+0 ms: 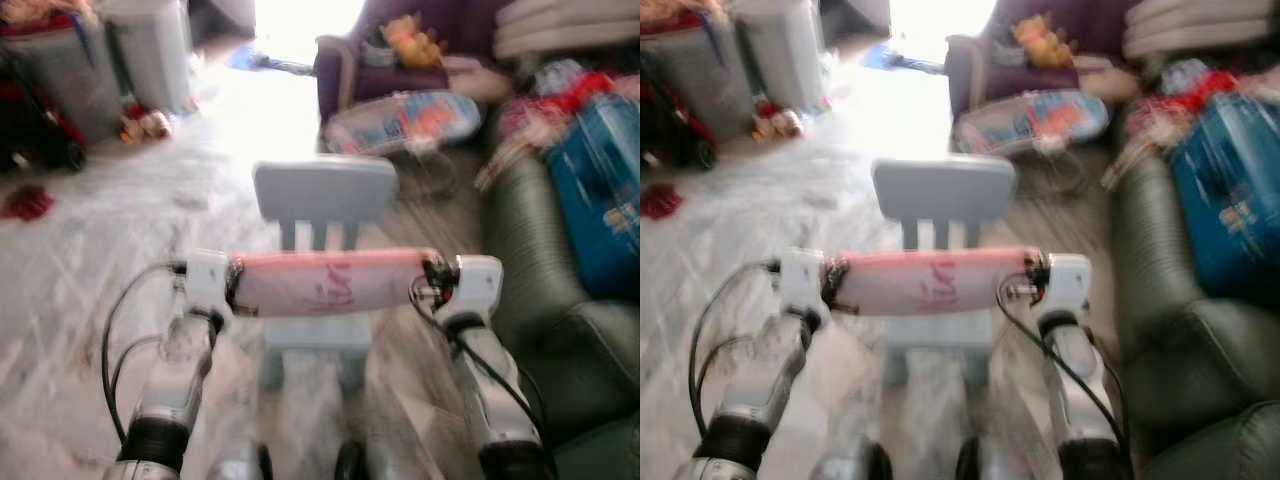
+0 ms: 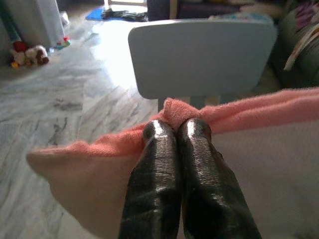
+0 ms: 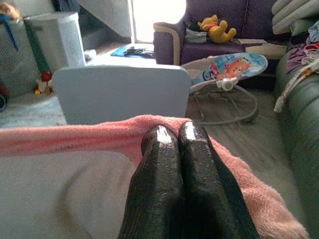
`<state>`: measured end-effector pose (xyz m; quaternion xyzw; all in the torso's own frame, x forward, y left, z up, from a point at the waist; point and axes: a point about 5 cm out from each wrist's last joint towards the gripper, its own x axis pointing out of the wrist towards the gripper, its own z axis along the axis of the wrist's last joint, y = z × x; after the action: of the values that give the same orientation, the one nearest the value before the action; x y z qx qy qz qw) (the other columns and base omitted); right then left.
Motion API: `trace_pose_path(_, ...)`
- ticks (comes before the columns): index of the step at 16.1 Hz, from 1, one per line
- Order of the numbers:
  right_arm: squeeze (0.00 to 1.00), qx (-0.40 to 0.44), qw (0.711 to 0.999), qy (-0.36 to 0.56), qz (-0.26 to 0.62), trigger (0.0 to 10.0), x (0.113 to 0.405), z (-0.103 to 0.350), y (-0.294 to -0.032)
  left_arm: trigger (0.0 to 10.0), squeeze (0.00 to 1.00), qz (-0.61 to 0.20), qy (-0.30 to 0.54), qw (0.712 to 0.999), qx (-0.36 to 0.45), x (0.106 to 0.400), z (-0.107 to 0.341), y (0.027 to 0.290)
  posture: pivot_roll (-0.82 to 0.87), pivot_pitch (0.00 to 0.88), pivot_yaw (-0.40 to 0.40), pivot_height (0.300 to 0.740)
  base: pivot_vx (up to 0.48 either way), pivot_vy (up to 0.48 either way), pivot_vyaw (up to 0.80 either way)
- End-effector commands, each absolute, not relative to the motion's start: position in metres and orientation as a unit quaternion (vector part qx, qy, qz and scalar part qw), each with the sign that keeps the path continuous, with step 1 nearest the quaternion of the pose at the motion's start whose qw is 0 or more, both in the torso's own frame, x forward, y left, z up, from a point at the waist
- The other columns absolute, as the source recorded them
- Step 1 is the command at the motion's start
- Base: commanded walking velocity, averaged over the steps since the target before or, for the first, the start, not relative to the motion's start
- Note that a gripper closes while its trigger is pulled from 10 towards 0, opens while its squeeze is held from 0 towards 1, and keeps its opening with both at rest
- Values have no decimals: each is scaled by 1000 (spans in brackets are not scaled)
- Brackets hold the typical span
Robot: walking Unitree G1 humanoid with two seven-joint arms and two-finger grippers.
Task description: Move the pillow to the sofa
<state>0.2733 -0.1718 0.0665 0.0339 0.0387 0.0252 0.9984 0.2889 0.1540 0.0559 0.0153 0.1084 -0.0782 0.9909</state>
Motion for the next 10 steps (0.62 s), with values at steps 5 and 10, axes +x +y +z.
trace_pose_path(5,0,34,999,26,-1,10000,276,73,-183,10000,0,-64,114,991,19,288,55,162,-34,0,-14,740,-392,0,0)
trace_pose_path(10,0,35,999,30,-2,10000,276,73,-183,10000,0,-64,113,991,18,289,56,162,-40,0,-11,740,-116,0,0)
